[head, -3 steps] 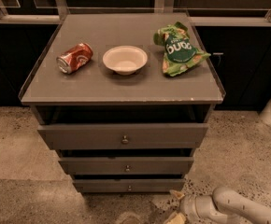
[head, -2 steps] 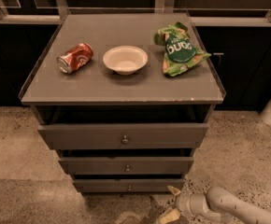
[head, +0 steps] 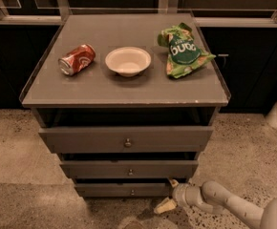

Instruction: Open bottom drawer

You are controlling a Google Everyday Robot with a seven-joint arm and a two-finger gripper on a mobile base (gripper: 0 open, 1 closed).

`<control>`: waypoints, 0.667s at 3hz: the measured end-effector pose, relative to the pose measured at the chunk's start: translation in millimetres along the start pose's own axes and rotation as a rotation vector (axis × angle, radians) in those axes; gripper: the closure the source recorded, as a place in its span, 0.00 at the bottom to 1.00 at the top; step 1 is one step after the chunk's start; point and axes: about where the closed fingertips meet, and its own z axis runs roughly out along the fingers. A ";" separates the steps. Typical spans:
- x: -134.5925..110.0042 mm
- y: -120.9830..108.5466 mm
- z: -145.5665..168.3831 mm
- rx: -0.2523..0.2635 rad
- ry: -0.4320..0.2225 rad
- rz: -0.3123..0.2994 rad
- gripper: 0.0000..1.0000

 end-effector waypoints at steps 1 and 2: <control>0.0 0.0 0.0 0.000 0.000 0.000 0.00; 8.3 3.4 5.2 0.021 0.028 -0.014 0.00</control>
Offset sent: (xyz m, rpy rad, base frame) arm -0.0168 0.0012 -0.0370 -0.1608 -0.0316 -0.0340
